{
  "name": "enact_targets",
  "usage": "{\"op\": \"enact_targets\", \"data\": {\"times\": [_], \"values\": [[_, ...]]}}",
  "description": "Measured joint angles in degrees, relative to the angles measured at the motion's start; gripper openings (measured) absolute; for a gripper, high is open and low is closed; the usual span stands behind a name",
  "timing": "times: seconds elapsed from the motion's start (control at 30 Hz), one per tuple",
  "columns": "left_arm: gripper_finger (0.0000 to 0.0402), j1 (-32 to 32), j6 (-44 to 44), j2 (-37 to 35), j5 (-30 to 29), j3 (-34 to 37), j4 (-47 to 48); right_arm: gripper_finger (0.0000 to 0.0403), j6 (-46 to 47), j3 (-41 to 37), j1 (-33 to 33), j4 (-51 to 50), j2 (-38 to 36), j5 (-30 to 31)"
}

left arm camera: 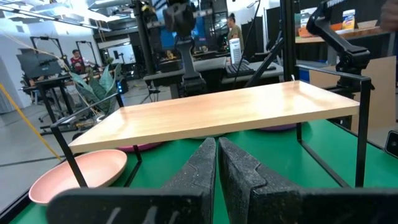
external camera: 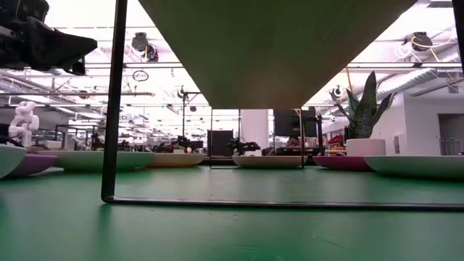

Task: Place and stack plates onto a shelf
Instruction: Put the right grey plate on the shelf

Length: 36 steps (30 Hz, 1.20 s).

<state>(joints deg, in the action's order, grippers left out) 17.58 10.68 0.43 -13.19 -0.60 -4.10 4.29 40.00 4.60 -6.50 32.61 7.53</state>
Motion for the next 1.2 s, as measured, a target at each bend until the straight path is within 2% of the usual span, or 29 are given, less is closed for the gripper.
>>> {"op": "enact_targets", "data": {"times": [0.37,0.57,0.83,1.0,1.2], "values": [[0.0024,0.0,-0.4,0.0,0.0,0.0,0.0,0.0,2.8,20.7,0.0,-15.8,11.7,0.0],[0.0024,0.0,-0.5,0.0,0.0,0.0,0.0,0.0,6.5,27.8,0.0,-22.2,16.2,0.0],[0.0024,0.0,-0.8,0.0,-0.4,0.0,0.0,0.0,10.0,30.1,0.0,-24.4,19.0,0.3],[0.0024,0.0,-3.9,0.0,-1.3,-0.3,-1.1,0.0,10.6,30.1,0.2,-29.2,19.9,3.4],[0.0024,0.0,-10.0,0.7,-3.4,-5.8,4.0,0.0,13.6,29.2,3.0,-33.8,20.1,3.4]]}}
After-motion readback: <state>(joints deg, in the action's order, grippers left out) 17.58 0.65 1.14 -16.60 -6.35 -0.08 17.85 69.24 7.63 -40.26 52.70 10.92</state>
